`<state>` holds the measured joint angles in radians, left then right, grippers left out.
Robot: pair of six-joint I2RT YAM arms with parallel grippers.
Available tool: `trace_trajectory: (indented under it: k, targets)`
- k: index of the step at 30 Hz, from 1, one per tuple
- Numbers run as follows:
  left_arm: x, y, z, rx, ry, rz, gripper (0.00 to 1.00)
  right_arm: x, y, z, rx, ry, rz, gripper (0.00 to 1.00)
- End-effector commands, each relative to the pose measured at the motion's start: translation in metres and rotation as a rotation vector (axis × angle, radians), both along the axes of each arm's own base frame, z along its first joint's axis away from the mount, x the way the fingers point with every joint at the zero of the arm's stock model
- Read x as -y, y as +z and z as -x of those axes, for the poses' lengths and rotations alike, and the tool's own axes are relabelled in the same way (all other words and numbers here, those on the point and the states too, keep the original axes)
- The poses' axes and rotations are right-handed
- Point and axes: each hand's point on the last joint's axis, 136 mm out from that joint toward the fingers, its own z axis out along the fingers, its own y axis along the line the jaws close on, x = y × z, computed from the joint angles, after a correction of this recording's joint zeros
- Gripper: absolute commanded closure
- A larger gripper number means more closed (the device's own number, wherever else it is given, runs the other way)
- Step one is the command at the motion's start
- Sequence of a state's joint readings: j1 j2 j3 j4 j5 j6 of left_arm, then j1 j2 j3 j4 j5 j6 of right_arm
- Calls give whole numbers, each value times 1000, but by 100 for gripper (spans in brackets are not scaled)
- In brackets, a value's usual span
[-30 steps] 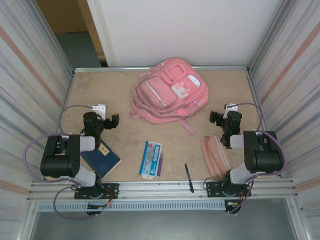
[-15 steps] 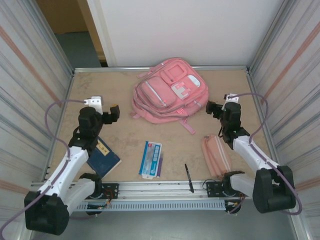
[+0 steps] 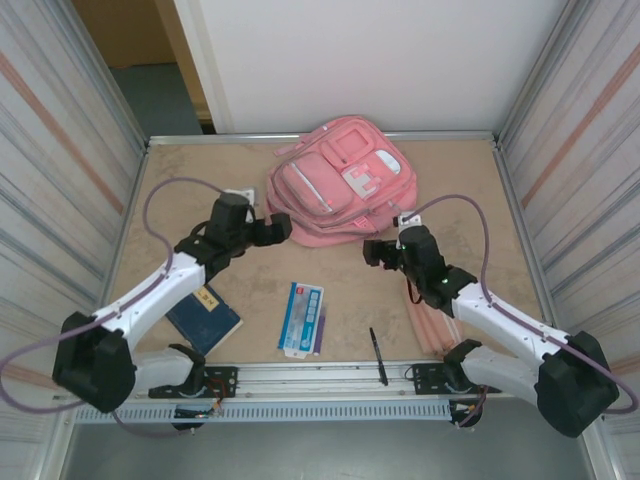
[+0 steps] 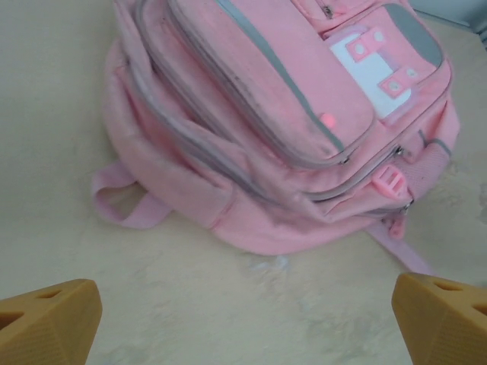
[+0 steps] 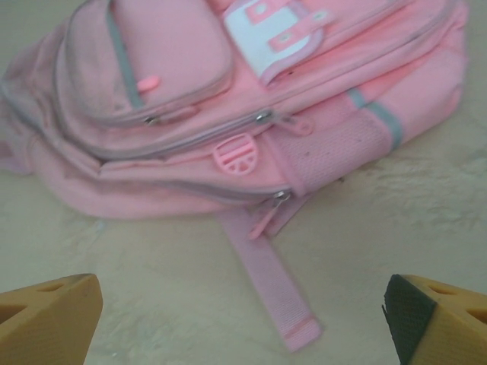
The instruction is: Pack the student bag
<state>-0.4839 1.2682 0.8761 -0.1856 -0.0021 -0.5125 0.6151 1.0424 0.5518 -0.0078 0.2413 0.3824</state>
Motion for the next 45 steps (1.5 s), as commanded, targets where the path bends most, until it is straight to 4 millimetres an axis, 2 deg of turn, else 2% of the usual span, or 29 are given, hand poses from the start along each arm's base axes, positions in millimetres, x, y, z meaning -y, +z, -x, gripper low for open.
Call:
trace_trajectory:
  k: [1, 5, 9, 12, 16, 18, 20, 23, 28, 29, 30, 32, 35, 40, 42, 45]
  targets:
    - [-5, -27, -8, -150, 114, -11, 2, -1, -17, 9, -49, -27, 25, 4]
    - [1, -49, -26, -237, 183, -11, 12, -14, -21, 19, -71, 29, 3, 4]
    - [-5, -58, -40, -268, 264, -48, 28, -16, -24, 25, -86, 50, 8, 5]
    - [-12, -64, -49, -278, 301, -41, 32, -16, -21, 29, -77, 69, 22, 5]
    - [-23, -81, -58, -339, 341, -1, 40, -9, -19, 29, -55, 28, 14, 5]
    - [-27, -88, -60, -344, 358, -5, 44, -12, -7, 30, -29, 46, -13, 5]
    - [-30, -92, -63, -339, 381, -12, 47, -11, -5, 29, -16, 37, -12, 5]
    - [-26, -96, -69, -347, 377, 4, 53, -8, -4, 28, -20, 16, -17, 5]
    - [-20, -110, -80, -372, 361, -4, 52, -15, -6, 29, -42, 40, -6, 4]
    - [-21, -114, -81, -381, 365, -7, 48, -15, -4, 28, -39, 39, -9, 4]
    - [-21, -117, -81, -395, 366, -5, 44, -17, -11, 27, -65, 43, 6, 4]
    - [-19, -118, -81, -402, 357, 21, 42, -26, -10, 28, -87, 76, 7, 4]
    - [-16, -111, -79, -394, 351, 76, 39, -36, -15, 30, -103, 123, 45, 4]
    - [-23, -79, -69, -329, 366, 114, 38, -42, -25, 33, -163, 136, 50, 5]
    - [-26, -73, -71, -301, 374, 121, 38, -42, -28, 32, -162, 138, 55, 5]
    - [-26, -75, -74, -318, 370, 144, 38, -41, -32, 32, -169, 121, 58, 5]
